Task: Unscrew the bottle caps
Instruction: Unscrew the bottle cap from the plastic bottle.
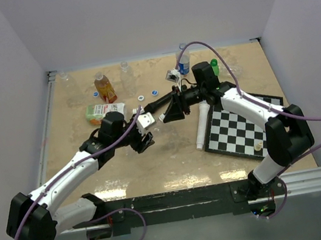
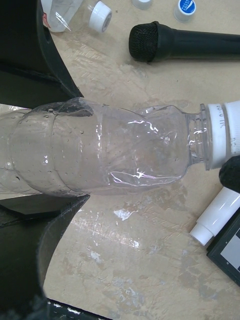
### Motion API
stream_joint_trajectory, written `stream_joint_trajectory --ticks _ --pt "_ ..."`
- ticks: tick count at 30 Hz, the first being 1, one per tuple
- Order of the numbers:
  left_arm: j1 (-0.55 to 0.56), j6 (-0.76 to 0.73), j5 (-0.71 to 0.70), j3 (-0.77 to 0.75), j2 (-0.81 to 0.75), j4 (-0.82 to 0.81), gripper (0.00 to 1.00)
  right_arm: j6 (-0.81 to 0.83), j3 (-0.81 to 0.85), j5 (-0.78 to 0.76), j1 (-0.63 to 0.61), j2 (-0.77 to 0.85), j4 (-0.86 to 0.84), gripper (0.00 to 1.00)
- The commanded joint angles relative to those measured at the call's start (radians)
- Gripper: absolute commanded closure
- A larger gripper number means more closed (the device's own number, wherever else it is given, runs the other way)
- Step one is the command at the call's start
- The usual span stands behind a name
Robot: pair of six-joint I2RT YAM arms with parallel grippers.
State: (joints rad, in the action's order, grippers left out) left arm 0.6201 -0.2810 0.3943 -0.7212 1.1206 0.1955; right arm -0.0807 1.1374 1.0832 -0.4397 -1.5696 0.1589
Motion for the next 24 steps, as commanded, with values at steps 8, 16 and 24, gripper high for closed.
stream_joint_trajectory --ticks 8,16,24 --pt "0.006 -0.026 0.035 0.012 0.001 -0.044 0.89 0.129 0.041 -0.002 -0.005 0.052 0.051 1.0" --pt "0.006 -0.038 0.063 0.014 -0.004 -0.038 0.89 0.644 0.116 0.041 -0.005 0.034 0.37 1.0" --pt "0.023 -0.061 0.132 0.025 -0.002 -0.036 0.88 1.753 0.276 -0.067 -0.014 -0.034 1.064 1.0"
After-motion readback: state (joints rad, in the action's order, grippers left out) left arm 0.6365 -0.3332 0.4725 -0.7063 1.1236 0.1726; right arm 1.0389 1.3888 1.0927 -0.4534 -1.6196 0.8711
